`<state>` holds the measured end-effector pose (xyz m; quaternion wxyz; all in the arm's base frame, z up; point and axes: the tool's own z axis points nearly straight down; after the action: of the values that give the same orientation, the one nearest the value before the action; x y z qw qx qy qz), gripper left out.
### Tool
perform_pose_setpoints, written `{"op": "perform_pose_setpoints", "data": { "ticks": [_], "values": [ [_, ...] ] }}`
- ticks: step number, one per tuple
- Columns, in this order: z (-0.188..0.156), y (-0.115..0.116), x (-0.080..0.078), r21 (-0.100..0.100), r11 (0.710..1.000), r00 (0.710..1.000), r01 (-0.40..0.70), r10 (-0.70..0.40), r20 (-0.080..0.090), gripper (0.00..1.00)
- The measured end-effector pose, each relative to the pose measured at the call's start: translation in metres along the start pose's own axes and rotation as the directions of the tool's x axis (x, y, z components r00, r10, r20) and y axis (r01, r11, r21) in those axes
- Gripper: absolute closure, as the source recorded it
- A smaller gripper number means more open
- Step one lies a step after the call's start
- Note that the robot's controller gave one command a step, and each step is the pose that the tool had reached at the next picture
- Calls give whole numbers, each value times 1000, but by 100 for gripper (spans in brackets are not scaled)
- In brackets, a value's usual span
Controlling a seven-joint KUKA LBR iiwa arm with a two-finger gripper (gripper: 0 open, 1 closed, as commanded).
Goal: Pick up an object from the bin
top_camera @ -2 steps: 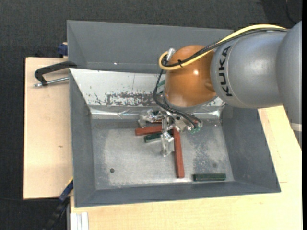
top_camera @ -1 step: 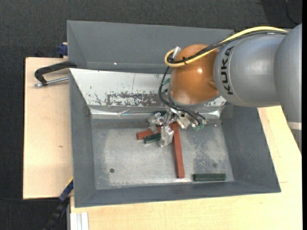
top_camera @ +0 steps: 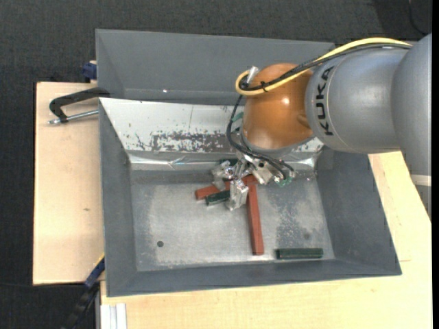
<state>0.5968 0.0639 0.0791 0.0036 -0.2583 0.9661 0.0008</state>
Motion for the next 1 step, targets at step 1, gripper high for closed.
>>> {"op": "perform_pose_setpoints", "data": {
  "ticks": [1],
  "values": [
    [-167,17,21,2,1000,1000,-5,5,3,100]
  ]
}}
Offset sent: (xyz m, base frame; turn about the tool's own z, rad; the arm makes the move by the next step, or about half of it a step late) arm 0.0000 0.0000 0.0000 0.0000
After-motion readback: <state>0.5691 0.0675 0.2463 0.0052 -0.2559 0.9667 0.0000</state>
